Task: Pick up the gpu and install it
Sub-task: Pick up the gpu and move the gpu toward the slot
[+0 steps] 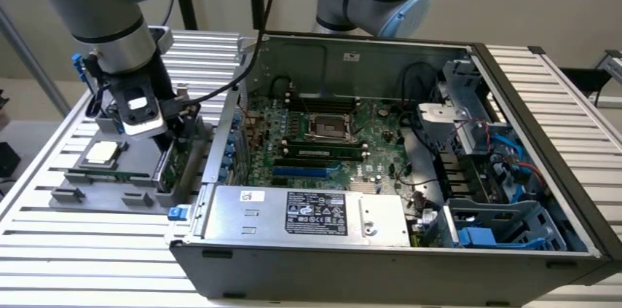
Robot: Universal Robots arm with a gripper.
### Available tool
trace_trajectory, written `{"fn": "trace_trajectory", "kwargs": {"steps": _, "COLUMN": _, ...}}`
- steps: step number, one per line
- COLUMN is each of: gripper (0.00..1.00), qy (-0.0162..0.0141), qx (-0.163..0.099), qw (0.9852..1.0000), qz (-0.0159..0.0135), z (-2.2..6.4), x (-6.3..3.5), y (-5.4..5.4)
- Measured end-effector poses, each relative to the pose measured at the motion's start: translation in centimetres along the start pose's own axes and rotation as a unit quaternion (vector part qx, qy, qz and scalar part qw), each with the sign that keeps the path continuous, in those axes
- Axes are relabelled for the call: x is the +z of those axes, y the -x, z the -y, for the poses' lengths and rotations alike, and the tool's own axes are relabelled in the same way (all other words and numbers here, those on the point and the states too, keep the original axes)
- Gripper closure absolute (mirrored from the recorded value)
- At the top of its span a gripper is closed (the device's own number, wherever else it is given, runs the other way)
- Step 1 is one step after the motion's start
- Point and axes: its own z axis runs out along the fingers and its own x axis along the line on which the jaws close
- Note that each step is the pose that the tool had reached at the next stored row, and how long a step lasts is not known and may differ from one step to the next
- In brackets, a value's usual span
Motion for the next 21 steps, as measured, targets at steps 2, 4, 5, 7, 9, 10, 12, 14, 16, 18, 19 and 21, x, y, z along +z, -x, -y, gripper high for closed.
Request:
{"fn": "trace_trajectory", "kwargs": {"steps": 2, "gripper": 0.61, "qy": 0.0001, "qx": 0.0, "qw": 1.0, "qz": 0.0, "z": -0.06, "x": 0.01, "y": 0.0}}
{"fn": "trace_trajectory", "kwargs": {"steps": 4, "gripper": 0.61, "qy": 0.0, "qx": 0.0, "qw": 1.0, "qz": 0.0, "z": -0.06, "x": 0.01, "y": 0.0}}
{"fn": "trace_trajectory", "kwargs": {"steps": 5, "gripper": 0.61, "qy": 0.0, "qx": 0.0, "qw": 1.0, "qz": 0.0, "z": -0.07, "x": 0.0, "y": -0.01}}
{"fn": "trace_trajectory", "kwargs": {"steps": 7, "gripper": 0.7, "qy": -0.0001, "qx": 0.001, "qw": 1.0, "qz": 0.0, "z": -0.07, "x": 0.0, "y": 0.0}}
{"fn": "trace_trajectory", "kwargs": {"steps": 9, "gripper": 0.7, "qy": -0.0002, "qx": 0.001, "qw": 1.0, "qz": 0.0, "z": -0.07, "x": 0.01, "y": 0.0}}
{"fn": "trace_trajectory", "kwargs": {"steps": 10, "gripper": 0.7, "qy": -0.0003, "qx": 0.001, "qw": 1.0, "qz": 0.0, "z": -0.07, "x": 0.0, "y": 0.0}}
{"fn": "trace_trajectory", "kwargs": {"steps": 12, "gripper": 0.72, "qy": -0.0003, "qx": 0.001, "qw": 1.0, "qz": 0.0, "z": -0.07, "x": 0.0, "y": 0.0}}
{"fn": "trace_trajectory", "kwargs": {"steps": 14, "gripper": 0.73, "qy": -0.0003, "qx": 0.001, "qw": 1.0, "qz": -0.0004, "z": -0.07, "x": 0.01, "y": 0.0}}
{"fn": "trace_trajectory", "kwargs": {"steps": 16, "gripper": 0.73, "qy": -0.0007, "qx": 0.001, "qw": 1.0, "qz": -0.004, "z": -0.07, "x": 0.01, "y": 0.0}}
{"fn": "trace_trajectory", "kwargs": {"steps": 18, "gripper": 0.73, "qy": -0.0016, "qx": 0.0, "qw": 0.9999, "qz": -0.0119, "z": -0.07, "x": 0.01, "y": 0.03}}
{"fn": "trace_trajectory", "kwargs": {"steps": 19, "gripper": 0.73, "qy": -0.0021, "qx": 0.0, "qw": 0.9999, "qz": -0.0167, "z": -0.07, "x": 0.01, "y": 0.03}}
{"fn": "trace_trajectory", "kwargs": {"steps": 21, "gripper": 0.73, "qy": -0.0024, "qx": -0.005, "qw": 0.9997, "qz": -0.0217, "z": -0.07, "x": 0.02, "y": 0.03}}
